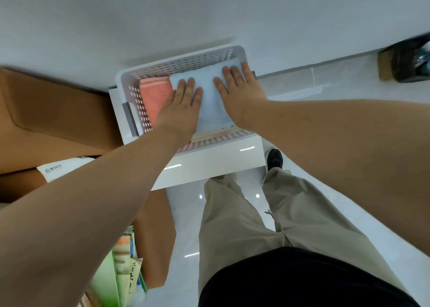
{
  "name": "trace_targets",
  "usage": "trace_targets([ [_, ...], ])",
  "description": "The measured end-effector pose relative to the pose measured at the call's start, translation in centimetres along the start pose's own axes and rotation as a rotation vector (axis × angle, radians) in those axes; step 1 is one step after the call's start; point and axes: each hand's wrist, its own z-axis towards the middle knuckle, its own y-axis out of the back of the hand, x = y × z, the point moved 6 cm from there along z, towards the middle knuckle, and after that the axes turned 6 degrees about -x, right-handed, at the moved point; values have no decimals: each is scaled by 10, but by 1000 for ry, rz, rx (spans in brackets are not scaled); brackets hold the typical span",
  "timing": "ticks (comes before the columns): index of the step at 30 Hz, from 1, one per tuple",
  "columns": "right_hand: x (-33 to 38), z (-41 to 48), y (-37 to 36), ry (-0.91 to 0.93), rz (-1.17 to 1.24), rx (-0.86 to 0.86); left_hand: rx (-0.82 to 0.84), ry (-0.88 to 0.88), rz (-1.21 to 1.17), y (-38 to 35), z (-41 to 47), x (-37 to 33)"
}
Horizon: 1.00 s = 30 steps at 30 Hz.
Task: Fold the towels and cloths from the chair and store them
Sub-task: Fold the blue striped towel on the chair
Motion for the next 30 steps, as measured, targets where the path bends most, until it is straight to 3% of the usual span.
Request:
trace_targets([
  [10,-9,-48,24,10,174,-55,113,88,-103,44,-30,-12],
  [16,-42,-118,35,-113,739,-118,104,82,-248,108,-55,-54],
  [20,-89,-175,22,-296,1045,-124,46,24,-272,156,-52,-107],
  [24,-141,-237,-8,-427,1188,-146,13,-43,-244,192,-40,-176],
  [30,-232,-342,-97,-617,1383,-225,-9,-146,-222,235,-19,-334],
])
